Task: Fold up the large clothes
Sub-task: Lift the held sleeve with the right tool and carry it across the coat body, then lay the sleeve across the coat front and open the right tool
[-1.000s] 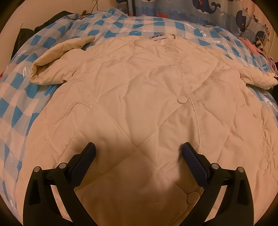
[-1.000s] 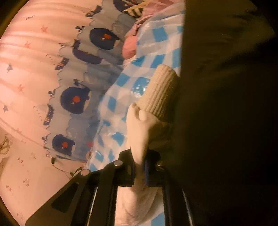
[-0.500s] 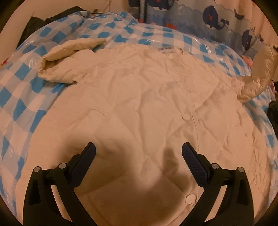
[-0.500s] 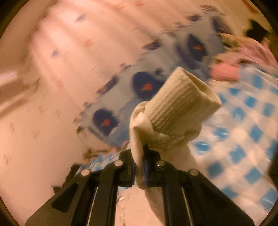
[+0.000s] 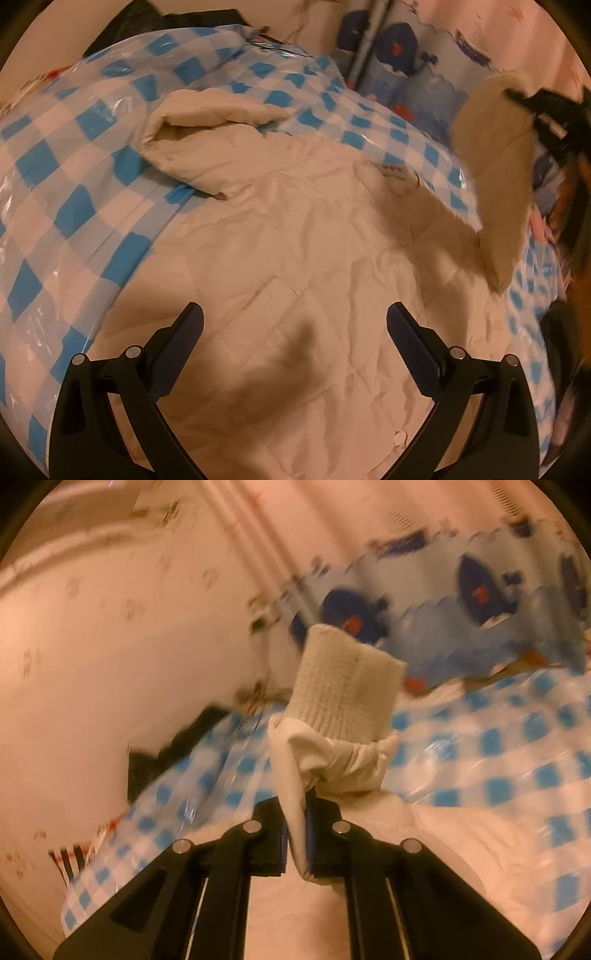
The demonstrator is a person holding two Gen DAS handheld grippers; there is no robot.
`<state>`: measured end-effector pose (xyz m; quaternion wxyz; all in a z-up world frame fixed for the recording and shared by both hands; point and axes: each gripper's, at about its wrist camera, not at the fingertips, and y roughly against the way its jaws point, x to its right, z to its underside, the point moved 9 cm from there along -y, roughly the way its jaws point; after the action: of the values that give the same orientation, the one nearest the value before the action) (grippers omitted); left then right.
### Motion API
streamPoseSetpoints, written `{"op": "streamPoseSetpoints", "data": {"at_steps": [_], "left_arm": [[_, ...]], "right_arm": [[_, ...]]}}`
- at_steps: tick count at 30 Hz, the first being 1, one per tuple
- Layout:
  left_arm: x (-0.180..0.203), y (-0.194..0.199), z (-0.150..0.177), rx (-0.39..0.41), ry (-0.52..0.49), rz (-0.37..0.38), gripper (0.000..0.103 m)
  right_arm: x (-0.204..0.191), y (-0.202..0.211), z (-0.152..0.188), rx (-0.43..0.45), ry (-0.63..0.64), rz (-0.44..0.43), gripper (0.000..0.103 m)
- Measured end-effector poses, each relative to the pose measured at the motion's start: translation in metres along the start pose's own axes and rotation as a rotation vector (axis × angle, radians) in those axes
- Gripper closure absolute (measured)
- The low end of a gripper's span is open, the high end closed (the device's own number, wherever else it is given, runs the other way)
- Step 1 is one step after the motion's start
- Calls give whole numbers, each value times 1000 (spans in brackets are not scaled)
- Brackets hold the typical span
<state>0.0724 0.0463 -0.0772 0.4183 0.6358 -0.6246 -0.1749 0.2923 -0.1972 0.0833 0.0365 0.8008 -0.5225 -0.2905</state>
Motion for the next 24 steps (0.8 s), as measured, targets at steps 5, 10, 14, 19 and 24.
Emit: {"op": "streamPoseSetpoints", "data": {"at_steps": [5,10,14,19,24], "left_arm": [[-21,5,-9,11,79,12,8],[-33,6,-14,12,123,30,8],[-38,6,-15,8,143,44,7],[-40,4,-15,0,154,57,7],[-39,2,-14,-4,151,57,7]], "right_arm": [[-47,-77,81,-161,115,4,95],[-65,-137,179,-323,208,50,89],[-61,-160,242,-498,239,83,77],[-51,-140,239,-530,68,-21,75],[-44,-105,216,-449,-8,-107,66]]}}
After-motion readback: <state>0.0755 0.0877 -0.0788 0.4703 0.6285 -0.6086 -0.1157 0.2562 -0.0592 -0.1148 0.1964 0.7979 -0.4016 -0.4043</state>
